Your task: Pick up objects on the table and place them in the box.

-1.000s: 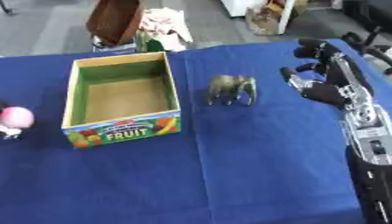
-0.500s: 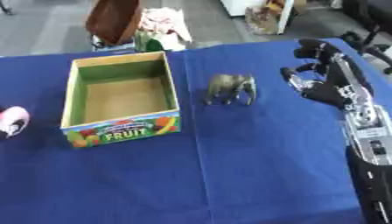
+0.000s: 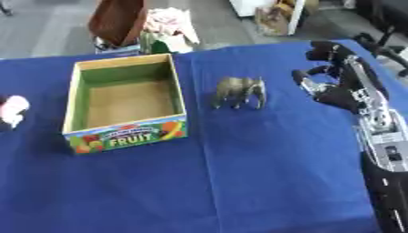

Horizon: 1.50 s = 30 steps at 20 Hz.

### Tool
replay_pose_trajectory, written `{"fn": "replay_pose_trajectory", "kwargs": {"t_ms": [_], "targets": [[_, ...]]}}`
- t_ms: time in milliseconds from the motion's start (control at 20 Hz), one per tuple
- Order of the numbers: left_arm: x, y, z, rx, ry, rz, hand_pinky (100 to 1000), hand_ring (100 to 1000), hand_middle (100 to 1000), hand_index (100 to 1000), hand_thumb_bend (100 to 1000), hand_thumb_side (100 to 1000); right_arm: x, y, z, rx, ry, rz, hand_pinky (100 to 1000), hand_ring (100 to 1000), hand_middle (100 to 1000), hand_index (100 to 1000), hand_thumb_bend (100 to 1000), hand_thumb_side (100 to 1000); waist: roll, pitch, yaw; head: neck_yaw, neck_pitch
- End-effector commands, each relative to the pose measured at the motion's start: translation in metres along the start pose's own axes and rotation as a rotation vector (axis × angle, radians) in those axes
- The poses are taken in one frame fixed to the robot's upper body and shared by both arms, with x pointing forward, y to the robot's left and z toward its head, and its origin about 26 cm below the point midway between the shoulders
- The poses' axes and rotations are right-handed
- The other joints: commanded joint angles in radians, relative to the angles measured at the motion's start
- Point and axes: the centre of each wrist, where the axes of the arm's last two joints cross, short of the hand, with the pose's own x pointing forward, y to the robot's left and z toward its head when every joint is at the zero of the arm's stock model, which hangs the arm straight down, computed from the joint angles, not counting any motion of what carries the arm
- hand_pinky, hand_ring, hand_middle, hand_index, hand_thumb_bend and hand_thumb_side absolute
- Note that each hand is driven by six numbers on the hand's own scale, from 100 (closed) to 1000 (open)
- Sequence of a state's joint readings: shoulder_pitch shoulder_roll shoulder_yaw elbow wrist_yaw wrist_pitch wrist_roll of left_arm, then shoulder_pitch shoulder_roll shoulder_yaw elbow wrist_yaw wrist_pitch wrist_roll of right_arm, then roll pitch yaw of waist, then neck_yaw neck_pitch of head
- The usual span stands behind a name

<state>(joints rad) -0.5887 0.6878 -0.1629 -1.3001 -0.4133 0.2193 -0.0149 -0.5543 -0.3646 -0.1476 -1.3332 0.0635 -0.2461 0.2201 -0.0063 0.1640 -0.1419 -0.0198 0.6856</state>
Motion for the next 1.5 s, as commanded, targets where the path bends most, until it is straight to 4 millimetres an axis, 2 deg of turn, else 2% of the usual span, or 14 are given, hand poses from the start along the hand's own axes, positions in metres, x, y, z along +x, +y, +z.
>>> {"fn": "replay_pose_trajectory", "kwargs": {"t_ms": [50,150,300,350,500,650,800,1000,1200,1300,1400,1450,1500], "targets": [[0.023,0.032,-0.004,0.067,-0.081,-0.02,358,334,176,354,440,120,0.007,-0.007,-0.005,-0.002,-0.026,0.015,657,803,692,843,400,201,0.001,-0.022,-0.004,0.003,0.002],[0.042,0.038,-0.007,0.07,-0.141,-0.026,359,335,177,354,441,120,0.007,-0.006,-0.005,0.002,-0.025,0.013,657,803,692,843,400,201,0.001,-0.024,-0.007,0.003,0.002],[0.048,0.04,-0.008,0.069,-0.158,-0.03,369,339,182,360,445,121,0.007,-0.006,-0.005,0.004,-0.025,0.013,657,804,692,843,400,201,0.001,-0.025,-0.008,0.003,0.003],[0.057,0.038,-0.009,0.062,-0.189,-0.028,371,341,184,361,445,121,0.007,-0.003,-0.006,0.011,-0.03,0.006,657,803,691,843,400,201,0.0,-0.026,-0.018,0.016,0.003],[0.091,0.027,-0.015,0.014,-0.309,-0.053,377,344,188,366,449,120,0.008,0.0,-0.008,0.016,-0.036,0.0,657,803,691,843,402,200,-0.001,-0.024,-0.03,0.023,0.001],[0.107,0.02,-0.023,-0.035,-0.354,-0.085,382,348,194,370,450,117,0.009,0.0,-0.009,0.011,-0.041,-0.003,657,803,691,842,405,199,-0.005,-0.02,-0.035,0.025,-0.004],[0.122,0.003,-0.03,-0.101,-0.399,-0.118,389,352,200,376,451,115,0.01,0.001,-0.01,0.01,-0.046,-0.009,656,803,691,842,406,199,-0.007,-0.016,-0.046,0.034,-0.008],[0.127,-0.016,-0.035,-0.174,-0.421,-0.167,407,372,227,401,473,117,0.011,0.003,-0.011,0.014,-0.049,-0.015,656,803,690,842,406,200,-0.006,-0.012,-0.055,0.039,-0.011],[0.119,-0.039,-0.04,-0.243,-0.395,-0.193,422,397,259,429,500,112,0.011,0.005,-0.011,0.018,-0.051,-0.021,656,803,689,842,406,201,-0.005,-0.01,-0.062,0.04,-0.014],[0.114,-0.048,-0.041,-0.277,-0.383,-0.206,449,449,323,485,549,109,0.011,0.005,-0.011,0.018,-0.05,-0.022,656,803,689,842,405,201,-0.004,-0.009,-0.065,0.039,-0.014],[0.11,-0.052,-0.041,-0.292,-0.378,-0.21,477,503,390,544,636,111,0.01,0.005,-0.011,0.017,-0.049,-0.023,656,803,687,842,405,201,-0.003,-0.008,-0.066,0.039,-0.014],[0.109,-0.053,-0.042,-0.29,-0.377,-0.207,503,542,438,589,761,108,0.01,0.005,-0.01,0.017,-0.049,-0.023,656,803,687,842,406,201,-0.002,-0.008,-0.067,0.038,-0.013],[0.108,-0.053,-0.042,-0.286,-0.377,-0.201,516,563,461,613,804,111,0.01,0.005,-0.01,0.017,-0.049,-0.023,656,803,686,841,406,201,-0.002,-0.007,-0.067,0.037,-0.013]]}}
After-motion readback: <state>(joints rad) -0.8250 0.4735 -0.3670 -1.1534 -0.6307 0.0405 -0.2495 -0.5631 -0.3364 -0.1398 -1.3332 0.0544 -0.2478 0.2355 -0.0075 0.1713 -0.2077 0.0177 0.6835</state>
